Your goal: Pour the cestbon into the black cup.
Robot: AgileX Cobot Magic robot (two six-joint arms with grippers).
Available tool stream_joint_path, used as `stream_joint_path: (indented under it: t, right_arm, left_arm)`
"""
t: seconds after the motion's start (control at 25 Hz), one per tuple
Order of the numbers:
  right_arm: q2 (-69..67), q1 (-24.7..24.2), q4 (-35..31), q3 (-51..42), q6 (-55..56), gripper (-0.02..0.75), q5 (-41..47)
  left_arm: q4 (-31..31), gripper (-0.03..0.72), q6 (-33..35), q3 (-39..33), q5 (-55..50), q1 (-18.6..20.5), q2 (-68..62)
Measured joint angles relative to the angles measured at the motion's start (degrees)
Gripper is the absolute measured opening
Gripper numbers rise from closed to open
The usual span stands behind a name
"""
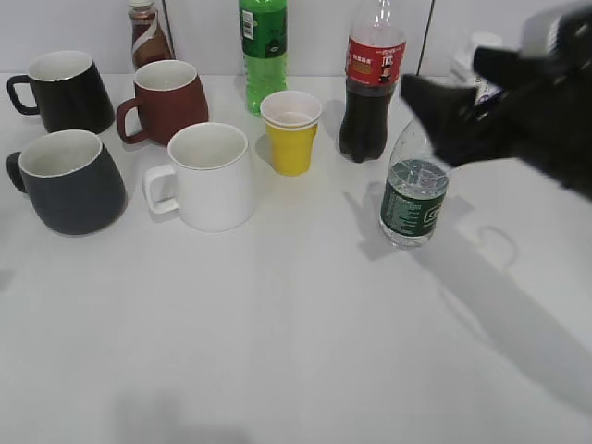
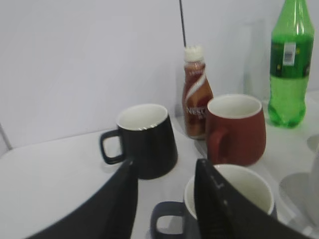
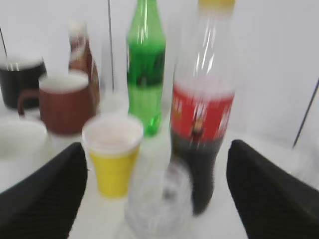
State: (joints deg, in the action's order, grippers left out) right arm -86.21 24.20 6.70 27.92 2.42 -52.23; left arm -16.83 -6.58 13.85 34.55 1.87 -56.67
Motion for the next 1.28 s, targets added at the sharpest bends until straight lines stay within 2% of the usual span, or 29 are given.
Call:
stream_joint_path:
  t: [0.12, 0.32, 0.44, 0.56, 0.64, 0.76, 0.92, 1.28]
  right_arm:
    - [10.9, 0.0, 1.3, 0.9, 0.4, 0.664, 11.9]
    - [30.9, 1.1, 5.1, 4.2, 3.6, 0.662, 45.3]
    - [43.2, 2.2, 3.9, 5.1, 3.9, 0.659, 62.6]
    - [53.2, 2.3, 0.7, 5.1, 3.5, 0.651, 81.6]
    - [59.5, 2.3, -0.8, 5.1, 2.5, 0.647, 93.9]
    - [68.3, 2.3, -1.6, 5.1, 2.1, 0.638, 107.4]
    - [76.3, 2.3, -2.7, 2.9, 1.9, 0.625, 114.5]
    - [79.5, 2.3, -3.5, 1.0, 1.2, 0.596, 112.3]
  left_arm:
    - [1.0, 0.290, -2.1, 5.9, -22.9, -1.8, 16.8]
    - [8.2, 0.297, -2.9, 20.3, -61.8, -4.9, 31.5]
    - [13.7, 0.353, 1.1, 24.3, -74.9, -5.6, 34.7]
    - [19.0, 0.491, 6.6, 24.8, -85.6, -5.7, 37.8]
    - [20.5, 0.550, 7.4, 24.8, -91.8, -5.7, 40.5]
    - [20.2, 0.578, 7.7, 24.6, -96.8, -6.1, 46.5]
    - [18.0, 0.585, 7.9, 20.4, -99.5, -5.9, 53.8]
    - [17.8, 0.576, 7.9, 16.3, -95.9, -5.3, 56.4]
